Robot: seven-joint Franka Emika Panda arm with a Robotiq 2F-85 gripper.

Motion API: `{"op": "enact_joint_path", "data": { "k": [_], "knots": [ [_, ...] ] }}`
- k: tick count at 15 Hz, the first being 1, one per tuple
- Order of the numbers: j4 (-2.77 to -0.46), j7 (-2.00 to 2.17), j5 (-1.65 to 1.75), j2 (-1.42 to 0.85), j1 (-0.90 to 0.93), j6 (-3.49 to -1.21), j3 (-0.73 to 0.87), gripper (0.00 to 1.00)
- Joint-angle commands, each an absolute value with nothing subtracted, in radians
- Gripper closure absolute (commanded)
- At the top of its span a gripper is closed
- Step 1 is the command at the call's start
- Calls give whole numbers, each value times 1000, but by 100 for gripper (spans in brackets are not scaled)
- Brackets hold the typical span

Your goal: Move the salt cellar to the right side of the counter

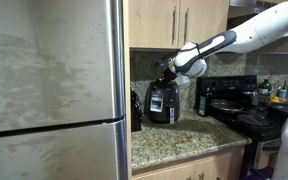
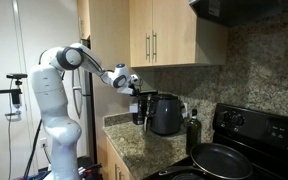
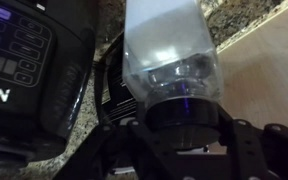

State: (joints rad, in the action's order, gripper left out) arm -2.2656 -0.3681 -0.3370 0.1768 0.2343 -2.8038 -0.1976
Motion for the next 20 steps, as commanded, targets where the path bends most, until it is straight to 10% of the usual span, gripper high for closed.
{"op": "enact_joint_path", "data": {
  "k": [1, 3, 4, 15, 16, 20],
  "knots": [
    [-2282, -418, -395, 219, 239, -2786, -183, 38],
    [-2309, -416, -397, 276, 288, -2768, -135, 38],
    [-2317, -416, -397, 285, 293, -2768, -135, 63],
    [-2448, 151, 61, 490, -103, -2859, -132, 63],
    [-2403, 63, 32, 465, -30, -2808, -85, 38],
    [-2443, 132, 52, 478, -76, -2826, -105, 38]
  ]
}}
